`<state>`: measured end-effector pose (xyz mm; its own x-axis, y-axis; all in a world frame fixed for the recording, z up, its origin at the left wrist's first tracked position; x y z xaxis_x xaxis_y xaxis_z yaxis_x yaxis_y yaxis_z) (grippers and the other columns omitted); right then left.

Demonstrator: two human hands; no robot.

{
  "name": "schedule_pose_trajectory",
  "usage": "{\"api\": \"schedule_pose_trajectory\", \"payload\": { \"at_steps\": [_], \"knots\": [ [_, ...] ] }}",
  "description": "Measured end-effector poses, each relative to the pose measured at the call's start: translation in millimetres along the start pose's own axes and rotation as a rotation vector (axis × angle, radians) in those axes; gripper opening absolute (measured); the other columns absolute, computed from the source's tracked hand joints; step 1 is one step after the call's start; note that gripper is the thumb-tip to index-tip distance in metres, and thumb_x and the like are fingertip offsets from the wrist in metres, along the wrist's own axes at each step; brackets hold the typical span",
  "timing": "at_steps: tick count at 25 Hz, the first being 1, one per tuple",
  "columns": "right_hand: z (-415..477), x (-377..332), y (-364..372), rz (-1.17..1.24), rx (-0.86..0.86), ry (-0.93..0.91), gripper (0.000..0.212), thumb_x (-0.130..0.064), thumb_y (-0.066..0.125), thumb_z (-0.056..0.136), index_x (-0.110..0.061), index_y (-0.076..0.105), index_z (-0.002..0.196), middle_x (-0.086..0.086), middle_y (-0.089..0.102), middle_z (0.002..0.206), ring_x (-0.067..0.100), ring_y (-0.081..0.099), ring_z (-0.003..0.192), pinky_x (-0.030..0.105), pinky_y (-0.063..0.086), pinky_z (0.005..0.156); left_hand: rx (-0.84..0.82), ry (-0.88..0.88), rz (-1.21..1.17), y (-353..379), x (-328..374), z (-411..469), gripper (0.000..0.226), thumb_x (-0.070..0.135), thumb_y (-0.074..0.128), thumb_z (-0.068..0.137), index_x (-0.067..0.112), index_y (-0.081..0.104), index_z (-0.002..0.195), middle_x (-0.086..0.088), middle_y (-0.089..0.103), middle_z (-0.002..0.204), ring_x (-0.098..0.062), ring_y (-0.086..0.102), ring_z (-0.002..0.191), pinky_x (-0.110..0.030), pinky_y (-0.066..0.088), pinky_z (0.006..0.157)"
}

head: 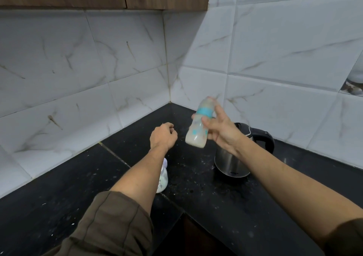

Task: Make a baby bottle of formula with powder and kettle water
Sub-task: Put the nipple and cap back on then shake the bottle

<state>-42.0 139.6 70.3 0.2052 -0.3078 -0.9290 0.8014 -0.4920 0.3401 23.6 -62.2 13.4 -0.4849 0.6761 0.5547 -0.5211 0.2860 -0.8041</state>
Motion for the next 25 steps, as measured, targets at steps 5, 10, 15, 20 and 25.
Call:
{"api": "schedule_pose_trajectory", "payload": {
  "at_steps": [5,10,15,20,25],
  "knots": [
    [-7,4,10,-0.071,-0.071,0.025,0.080,-0.010,0.073,0.089,-0.036,0.036,0.155,0.023,0.067,0.133,0.038,0.067,0.117,0.056,0.057,0.096,-0.008,0.012,0.000,2,4,-1,0.039,0.025,0.058,0.100,0.022,0.065,0.138,0.000,0.074,0.125,-0.023,0.069,0.114,-0.038,0.055,0.094],
    [-4,-3,9,-0.074,-0.071,0.034,0.084,-0.009,0.074,0.090,-0.038,0.033,0.156,0.023,0.067,0.133,0.037,0.068,0.117,0.055,0.057,0.096,-0.002,0.006,-0.009,4,2,1,0.037,0.025,0.055,0.101,0.023,0.067,0.136,-0.001,0.075,0.122,-0.025,0.069,0.112,-0.040,0.057,0.094],
    [-11,7,22,-0.180,-0.165,0.063,0.086,-0.011,0.076,0.085,-0.038,0.034,0.156,0.023,0.068,0.132,0.038,0.067,0.117,0.061,0.052,0.102,-0.015,0.014,-0.002,4,4,0,0.035,0.025,0.056,0.103,0.021,0.066,0.136,-0.001,0.074,0.123,-0.022,0.069,0.110,-0.038,0.058,0.093],
    [-9,12,19,-0.090,-0.163,0.082,0.090,-0.017,0.081,0.083,-0.037,0.033,0.157,0.024,0.067,0.133,0.042,0.063,0.120,0.062,0.052,0.099,0.000,0.003,-0.008,3,-1,-1,0.036,0.025,0.055,0.101,0.022,0.067,0.135,-0.001,0.075,0.121,-0.024,0.070,0.112,-0.041,0.058,0.095],
    [-12,24,3,-0.090,-0.016,0.110,0.064,-0.015,0.071,0.095,-0.026,0.043,0.151,0.026,0.065,0.135,0.034,0.073,0.107,0.044,0.063,0.077,0.003,-0.001,-0.001,3,-4,-3,0.036,0.025,0.054,0.102,0.023,0.067,0.135,-0.002,0.075,0.122,-0.026,0.069,0.113,-0.039,0.056,0.094]
  ]
}}
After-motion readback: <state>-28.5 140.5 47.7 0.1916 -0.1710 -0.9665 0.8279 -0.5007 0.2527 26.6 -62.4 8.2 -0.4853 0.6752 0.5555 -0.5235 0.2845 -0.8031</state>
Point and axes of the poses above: each hand's wrist, its own z-axis towards the middle knuckle, its own y-axis out of the palm, x = y × z, the point moved 9 cm from there along z, towards the middle knuckle
